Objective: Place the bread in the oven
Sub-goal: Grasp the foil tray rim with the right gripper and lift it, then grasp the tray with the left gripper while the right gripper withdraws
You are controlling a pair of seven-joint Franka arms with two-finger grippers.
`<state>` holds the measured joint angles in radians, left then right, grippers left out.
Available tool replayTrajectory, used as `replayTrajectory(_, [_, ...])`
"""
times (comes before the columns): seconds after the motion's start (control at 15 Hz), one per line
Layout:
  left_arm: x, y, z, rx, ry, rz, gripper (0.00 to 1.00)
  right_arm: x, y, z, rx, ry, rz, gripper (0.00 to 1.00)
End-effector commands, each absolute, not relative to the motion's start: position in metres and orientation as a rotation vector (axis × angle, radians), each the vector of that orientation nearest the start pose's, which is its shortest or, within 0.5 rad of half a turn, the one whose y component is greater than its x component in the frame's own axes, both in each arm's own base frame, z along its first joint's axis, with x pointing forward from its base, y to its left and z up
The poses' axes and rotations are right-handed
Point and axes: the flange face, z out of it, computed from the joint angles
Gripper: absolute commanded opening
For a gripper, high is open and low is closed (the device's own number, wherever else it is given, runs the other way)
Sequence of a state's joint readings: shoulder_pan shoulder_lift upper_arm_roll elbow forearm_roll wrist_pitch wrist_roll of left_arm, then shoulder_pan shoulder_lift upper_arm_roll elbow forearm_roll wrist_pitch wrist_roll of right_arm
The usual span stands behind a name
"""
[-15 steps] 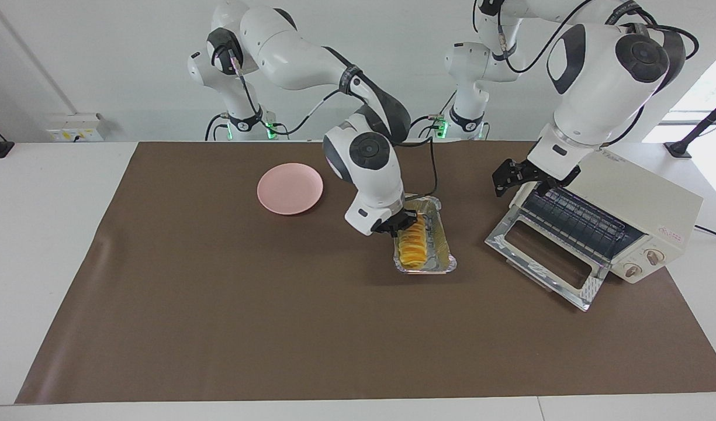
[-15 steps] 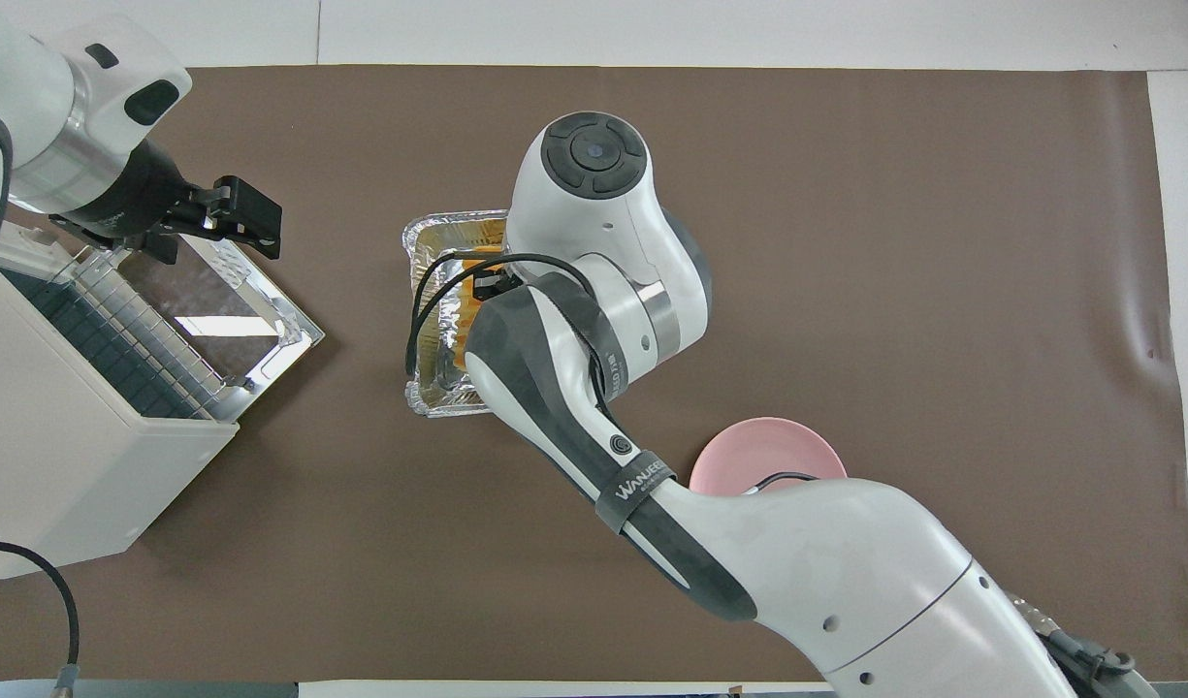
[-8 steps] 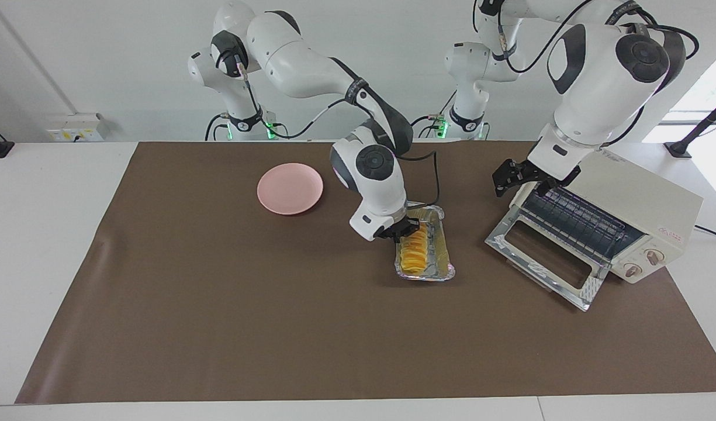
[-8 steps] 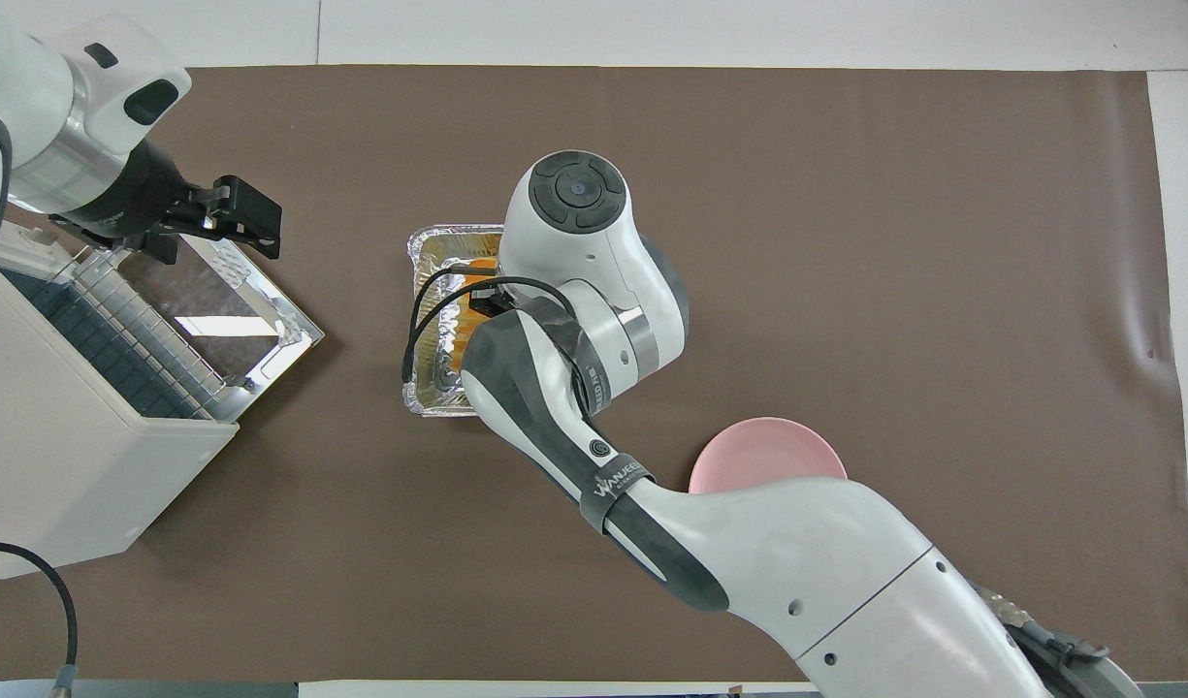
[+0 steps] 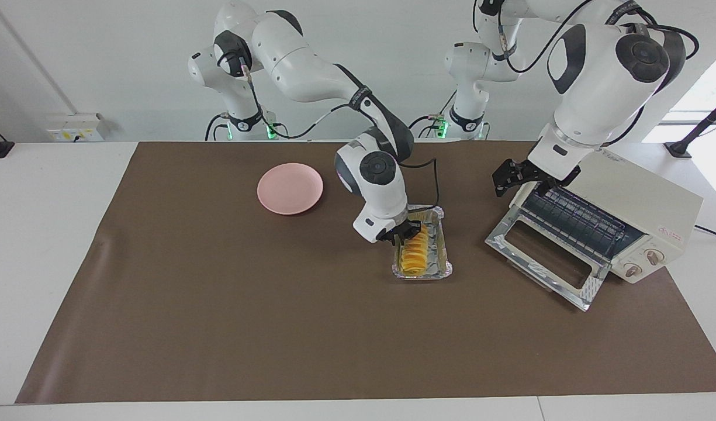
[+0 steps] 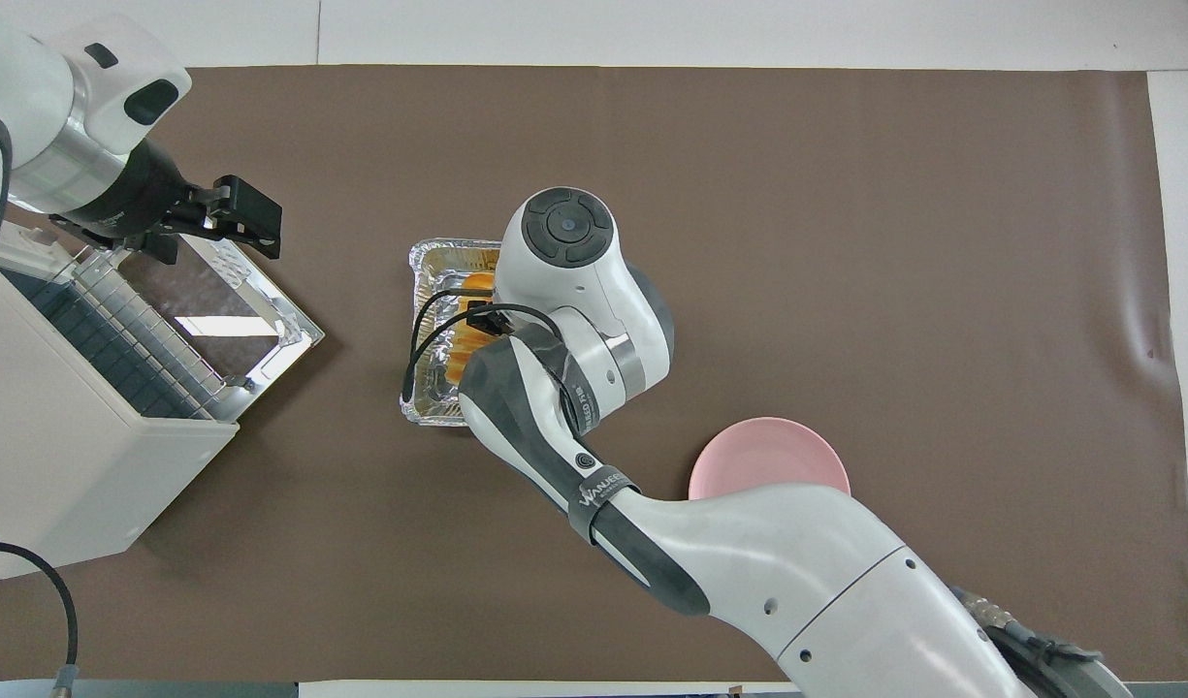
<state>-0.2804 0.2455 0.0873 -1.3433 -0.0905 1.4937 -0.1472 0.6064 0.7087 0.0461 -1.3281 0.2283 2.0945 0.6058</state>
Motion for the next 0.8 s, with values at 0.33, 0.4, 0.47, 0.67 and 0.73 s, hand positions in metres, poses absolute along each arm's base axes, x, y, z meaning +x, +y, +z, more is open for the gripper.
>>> replayTrajectory(0.33, [0.608, -0.142, 0.574, -3.208, 0.067, 0.142, 1.0, 0.612, 0.384, 0.446, -2.838, 0.257, 0.05, 1.0])
replayTrajectory(0.4, [0.61, -0.145, 0.57, -3.207, 0.051, 0.132, 1.0, 0.619, 0.356, 0.473, -2.832, 0.273, 0.016, 1.0])
replayTrajectory(0.47, [0.612, -0.15, 0.566, -3.209, 0.036, 0.119, 1.0, 0.628, 0.324, 0.494, -2.833, 0.277, -0.018, 1.0])
replayTrajectory(0.67, [0.612, -0.195, 0.535, -3.202, 0.009, 0.097, 1.0, 0.649, 0.215, 0.543, -2.85, 0.162, -0.102, 1.0])
replayTrajectory(0.73, [0.608, -0.214, 0.524, -3.196, 0.003, 0.093, 1.0, 0.653, 0.179, 0.552, -2.868, 0.119, -0.117, 1.0])
